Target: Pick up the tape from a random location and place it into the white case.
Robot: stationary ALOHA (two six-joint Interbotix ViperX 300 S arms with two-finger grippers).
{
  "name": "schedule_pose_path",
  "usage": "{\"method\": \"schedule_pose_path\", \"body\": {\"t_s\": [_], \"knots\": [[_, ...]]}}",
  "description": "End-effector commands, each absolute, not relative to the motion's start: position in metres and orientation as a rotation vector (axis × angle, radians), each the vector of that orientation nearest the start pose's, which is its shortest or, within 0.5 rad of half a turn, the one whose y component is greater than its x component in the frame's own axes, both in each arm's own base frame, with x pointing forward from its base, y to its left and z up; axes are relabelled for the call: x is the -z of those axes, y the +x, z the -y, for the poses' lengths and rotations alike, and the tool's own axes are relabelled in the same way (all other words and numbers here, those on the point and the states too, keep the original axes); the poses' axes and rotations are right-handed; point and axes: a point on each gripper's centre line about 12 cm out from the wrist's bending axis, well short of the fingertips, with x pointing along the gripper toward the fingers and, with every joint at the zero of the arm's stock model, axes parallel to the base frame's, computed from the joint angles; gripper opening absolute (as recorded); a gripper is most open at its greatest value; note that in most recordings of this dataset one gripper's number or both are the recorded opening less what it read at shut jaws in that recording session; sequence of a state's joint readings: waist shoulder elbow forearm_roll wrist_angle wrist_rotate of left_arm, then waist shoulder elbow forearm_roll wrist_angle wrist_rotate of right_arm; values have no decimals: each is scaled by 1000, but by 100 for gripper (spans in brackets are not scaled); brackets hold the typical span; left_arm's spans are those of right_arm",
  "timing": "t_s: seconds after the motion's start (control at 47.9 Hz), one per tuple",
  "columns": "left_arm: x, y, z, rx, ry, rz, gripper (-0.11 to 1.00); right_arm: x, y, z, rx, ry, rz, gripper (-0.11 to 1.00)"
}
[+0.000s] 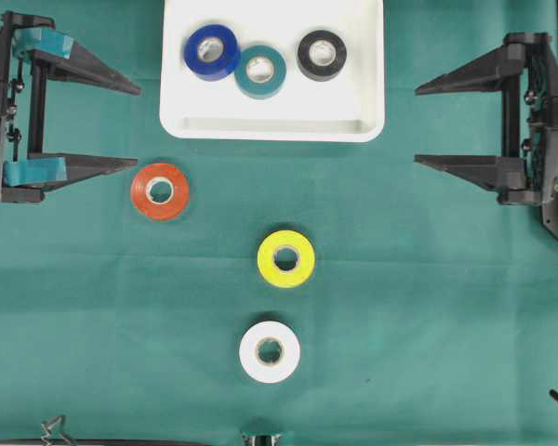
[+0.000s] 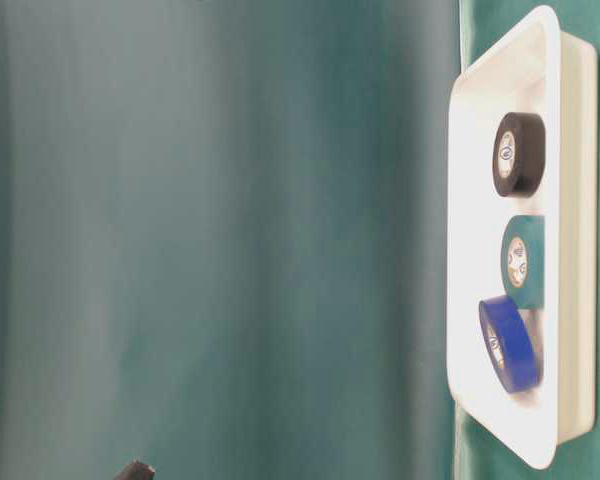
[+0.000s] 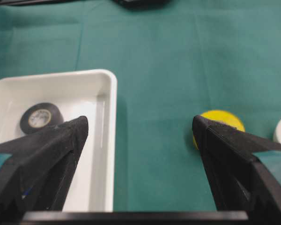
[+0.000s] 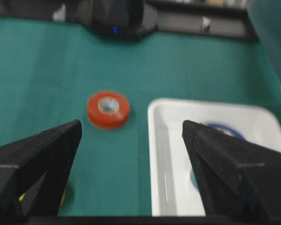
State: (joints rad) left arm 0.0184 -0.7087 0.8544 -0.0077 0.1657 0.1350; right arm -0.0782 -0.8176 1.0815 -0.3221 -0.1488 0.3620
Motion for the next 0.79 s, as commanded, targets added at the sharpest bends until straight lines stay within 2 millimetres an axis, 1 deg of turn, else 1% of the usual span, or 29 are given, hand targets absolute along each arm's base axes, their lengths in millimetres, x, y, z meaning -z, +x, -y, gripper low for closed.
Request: {"method": "schedule_pose_path", "body": {"t_s": [0.0,0.188,0.522,0.773], "knots": [[-320,260,-2,10,119,-273,97,-297,230,12,23,45,-62,87],[-312,259,2,23,121,-243,96,-296,232,11,19,41,-59,87],[-289,254,6,28,62,-193,96,-285,236,12,14,45,-79,87],[-286,253,6,26,48,-179,96,-280,235,11,13,46,-88,87]]}}
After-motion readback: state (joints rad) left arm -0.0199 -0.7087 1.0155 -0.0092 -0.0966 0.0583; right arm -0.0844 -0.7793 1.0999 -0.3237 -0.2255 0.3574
